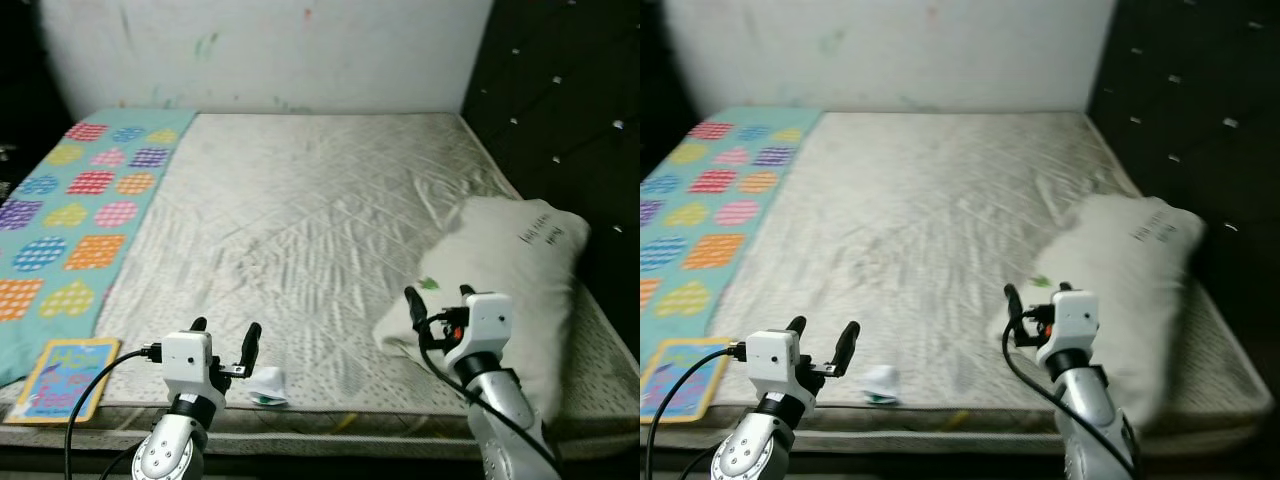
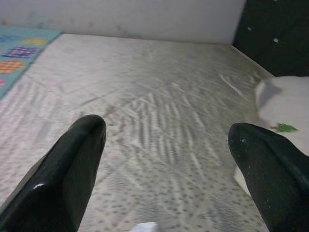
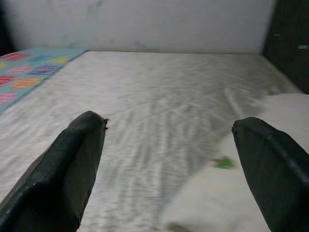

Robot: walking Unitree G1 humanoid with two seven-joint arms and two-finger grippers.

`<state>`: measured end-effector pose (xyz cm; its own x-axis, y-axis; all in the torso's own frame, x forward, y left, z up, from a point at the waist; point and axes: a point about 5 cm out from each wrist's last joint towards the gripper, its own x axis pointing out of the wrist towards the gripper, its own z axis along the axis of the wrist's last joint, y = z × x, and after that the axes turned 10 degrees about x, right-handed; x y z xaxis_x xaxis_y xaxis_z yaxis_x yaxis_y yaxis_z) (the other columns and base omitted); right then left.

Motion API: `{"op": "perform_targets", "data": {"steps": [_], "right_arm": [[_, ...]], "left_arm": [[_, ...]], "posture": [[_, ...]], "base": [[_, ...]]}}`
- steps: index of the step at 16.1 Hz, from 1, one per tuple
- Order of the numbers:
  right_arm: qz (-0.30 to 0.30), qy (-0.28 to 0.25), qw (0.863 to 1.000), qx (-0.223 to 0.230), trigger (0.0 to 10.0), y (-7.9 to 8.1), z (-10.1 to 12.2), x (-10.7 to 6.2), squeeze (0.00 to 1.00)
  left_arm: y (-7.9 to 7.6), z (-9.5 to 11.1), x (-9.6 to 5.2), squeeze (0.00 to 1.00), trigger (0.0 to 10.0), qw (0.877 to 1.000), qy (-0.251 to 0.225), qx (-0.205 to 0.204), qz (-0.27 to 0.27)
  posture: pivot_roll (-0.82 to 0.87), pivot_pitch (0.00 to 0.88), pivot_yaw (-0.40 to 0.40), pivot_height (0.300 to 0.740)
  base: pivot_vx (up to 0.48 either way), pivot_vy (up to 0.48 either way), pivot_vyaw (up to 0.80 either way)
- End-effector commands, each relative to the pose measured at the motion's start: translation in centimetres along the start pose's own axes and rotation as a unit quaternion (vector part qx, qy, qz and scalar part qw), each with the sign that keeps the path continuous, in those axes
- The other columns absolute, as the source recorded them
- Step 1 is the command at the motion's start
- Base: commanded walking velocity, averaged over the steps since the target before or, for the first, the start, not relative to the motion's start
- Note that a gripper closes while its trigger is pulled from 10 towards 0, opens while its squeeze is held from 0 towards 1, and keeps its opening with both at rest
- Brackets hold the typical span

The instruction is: Clean up the room

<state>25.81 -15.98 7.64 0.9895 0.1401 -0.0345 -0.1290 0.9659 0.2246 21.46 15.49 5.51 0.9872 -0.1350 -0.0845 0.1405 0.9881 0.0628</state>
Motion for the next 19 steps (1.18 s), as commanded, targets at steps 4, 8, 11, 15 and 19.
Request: {"op": "perform_targets", "data": {"steps": [4, 8, 11, 15, 19], "right_arm": [[0.026, -0.018, 0.999, -0.011, 10.0, 0.7, 1.3, 1.1, 0.0], [0.027, -0.005, 1.0, -0.011, 10.0, 0.8, 0.5, 0.7, 0.0], [0.037, 0.0, 0.999, -0.012, 10.0, 1.3, 0.2, 0.8, 0.0], [0.047, 0.0, 0.999, -0.015, 10.0, 1.5, 0.2, 1.3, 0.0], [0.054, -0.003, 0.998, -0.023, 10.0, 1.8, 0.2, 1.3, 0.0]], "left_arm": [[0.4, 0.2, 0.6, 0.0, 10.0, 1.0, -0.003, -0.001, 0.015], [0.9, 0.0, 0.4, 0.0, 10.0, 1.0, 0.005, 0.001, 0.023], [1.0, 0.2, 0.6, 0.0, 10.0, 1.0, 0.001, 0.002, 0.026], [0.7, 0.5, 0.5, 0.0, 10.0, 1.0, -0.012, 0.004, 0.021], [0.6, 0.7, 0.5, 0.0, 10.0, 1.0, -0.014, -0.002, 0.013]], "posture": [[0.05, 0.0, 0.008, 0.74], [0.06, 0.0, 0.008, 0.74], [0.06, 0.0, 0.009, 0.74], [0.07, 0.0, 0.009, 0.74], [0.08, 0.0, 0.01, 0.74]], "base": [[0.0, 0.48, 0.0], [0.0, 0.48, 0.0], [0.0, 0.48, 0.0], [0.0, 0.0, 0.0], [0.0, 0.0, 0.11]]}}
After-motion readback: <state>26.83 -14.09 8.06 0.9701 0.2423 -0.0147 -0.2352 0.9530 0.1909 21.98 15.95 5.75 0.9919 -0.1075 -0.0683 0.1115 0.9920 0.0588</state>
